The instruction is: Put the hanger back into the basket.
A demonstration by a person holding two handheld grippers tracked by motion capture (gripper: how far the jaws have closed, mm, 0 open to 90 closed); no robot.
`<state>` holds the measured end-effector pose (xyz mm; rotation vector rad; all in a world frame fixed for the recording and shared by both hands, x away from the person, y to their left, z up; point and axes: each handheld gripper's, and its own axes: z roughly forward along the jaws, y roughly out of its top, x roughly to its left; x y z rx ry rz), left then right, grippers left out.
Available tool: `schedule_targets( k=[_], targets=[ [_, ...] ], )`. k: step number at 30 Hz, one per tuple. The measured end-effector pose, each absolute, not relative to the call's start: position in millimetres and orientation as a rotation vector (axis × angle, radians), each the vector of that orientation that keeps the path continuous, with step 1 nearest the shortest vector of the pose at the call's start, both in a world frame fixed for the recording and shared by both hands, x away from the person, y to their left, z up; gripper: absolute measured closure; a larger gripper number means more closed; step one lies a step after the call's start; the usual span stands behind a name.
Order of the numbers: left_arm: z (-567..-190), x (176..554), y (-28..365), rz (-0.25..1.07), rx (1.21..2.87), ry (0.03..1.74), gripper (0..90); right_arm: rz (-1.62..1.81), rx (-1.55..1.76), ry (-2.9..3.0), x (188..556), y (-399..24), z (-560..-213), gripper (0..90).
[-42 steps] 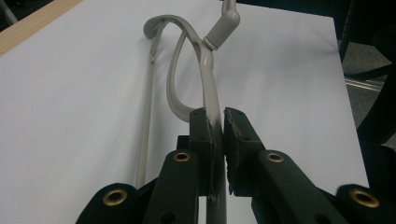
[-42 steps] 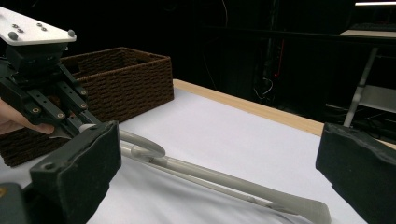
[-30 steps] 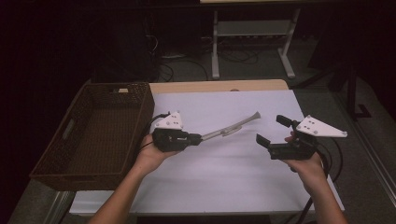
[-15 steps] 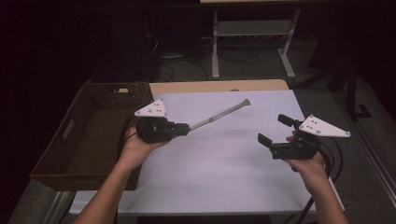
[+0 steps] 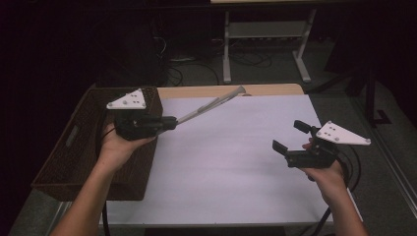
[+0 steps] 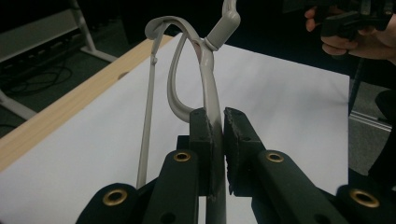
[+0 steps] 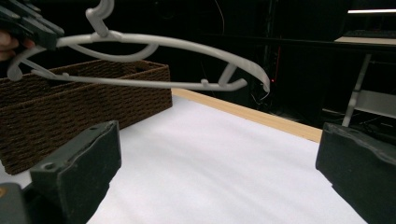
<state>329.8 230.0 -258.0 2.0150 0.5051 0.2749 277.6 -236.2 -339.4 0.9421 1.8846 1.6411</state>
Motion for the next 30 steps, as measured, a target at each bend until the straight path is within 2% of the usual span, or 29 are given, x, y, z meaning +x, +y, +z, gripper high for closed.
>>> schedule_targets(
  k=[7, 14, 30],
  targets=[
    [-251, 328, 253, 0.302, 1.991, 0.54, 82.6, 1.639, 0.941, 1.885, 277, -237, -339, 0.0],
    [-243, 322, 297, 0.352, 1.96, 0.604, 82.6, 1.633, 0.943, 1.885, 277, -235, -340, 0.0],
    [-247, 307, 372, 0.463, 1.936, 0.759, 82.6, 1.628, 0.945, 1.886, 278, -235, -340, 0.0]
  ],
)
